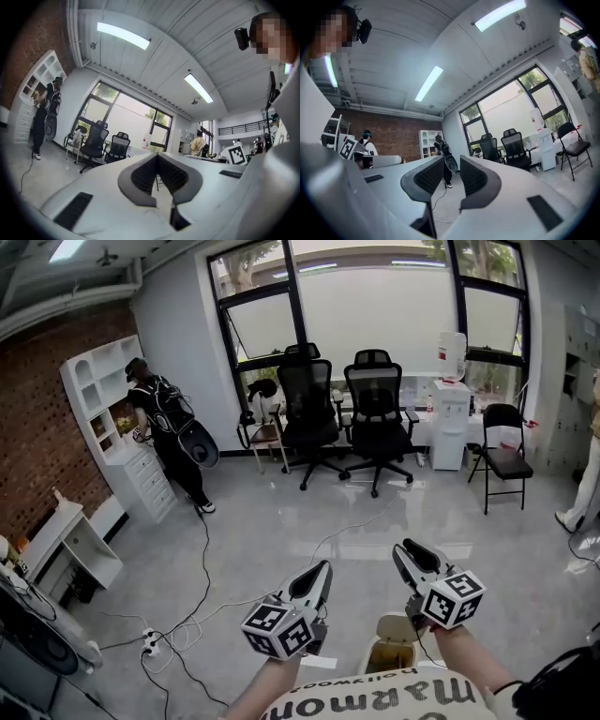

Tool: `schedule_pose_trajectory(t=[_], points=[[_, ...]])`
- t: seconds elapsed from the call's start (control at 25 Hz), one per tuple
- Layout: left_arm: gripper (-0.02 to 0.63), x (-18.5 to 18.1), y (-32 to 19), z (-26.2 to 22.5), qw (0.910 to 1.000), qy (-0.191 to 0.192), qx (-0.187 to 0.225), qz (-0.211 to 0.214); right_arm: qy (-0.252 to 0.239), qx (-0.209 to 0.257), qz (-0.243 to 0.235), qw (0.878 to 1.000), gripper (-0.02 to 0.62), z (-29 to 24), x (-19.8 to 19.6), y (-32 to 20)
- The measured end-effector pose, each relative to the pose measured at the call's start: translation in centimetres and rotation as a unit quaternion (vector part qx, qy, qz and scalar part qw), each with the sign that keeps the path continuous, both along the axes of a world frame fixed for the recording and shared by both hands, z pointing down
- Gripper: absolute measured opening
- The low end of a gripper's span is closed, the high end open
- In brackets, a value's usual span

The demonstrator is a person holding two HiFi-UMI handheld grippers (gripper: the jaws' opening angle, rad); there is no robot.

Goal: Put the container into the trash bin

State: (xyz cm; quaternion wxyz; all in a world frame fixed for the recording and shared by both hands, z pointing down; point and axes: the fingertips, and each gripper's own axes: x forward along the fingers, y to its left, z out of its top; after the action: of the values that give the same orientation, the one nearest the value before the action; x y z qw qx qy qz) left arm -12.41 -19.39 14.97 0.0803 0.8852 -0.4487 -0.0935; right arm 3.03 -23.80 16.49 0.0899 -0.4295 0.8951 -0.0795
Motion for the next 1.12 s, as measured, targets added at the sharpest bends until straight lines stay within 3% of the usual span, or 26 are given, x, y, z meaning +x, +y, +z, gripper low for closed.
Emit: schedule_pose_trajectory(t=[0.2, 0.48, 0.72, 1.12], points=[[-0.008, -1.4, 1.7, -1.2, 0.9989, -0.04, 0.01, 0.02, -0.023, 0.022, -0.004, 0.999, 0.002, -3.3, -2.0, 1.4], [-0.008, -3.2, 3.7, -3.4, 0.9974, -0.041, 0.019, 0.057, 0.009, 0.006, 0.022, 1.0, 0.002, -4.3, -4.7, 2.2], [-0.008, -7.8, 5.2, -4.4, 0.9961, -0.058, 0.021, 0.064, 0.017, -0.018, 0.054, 0.998, 0.002, -3.6, -8.1, 3.4], [-0.008, -11.6, 6.4, -3.0, 0.993, -0.066, 0.01, 0.098, 0.035, -0.047, 0.087, 0.995, 0.002, -1.3, -11.7, 5.9]])
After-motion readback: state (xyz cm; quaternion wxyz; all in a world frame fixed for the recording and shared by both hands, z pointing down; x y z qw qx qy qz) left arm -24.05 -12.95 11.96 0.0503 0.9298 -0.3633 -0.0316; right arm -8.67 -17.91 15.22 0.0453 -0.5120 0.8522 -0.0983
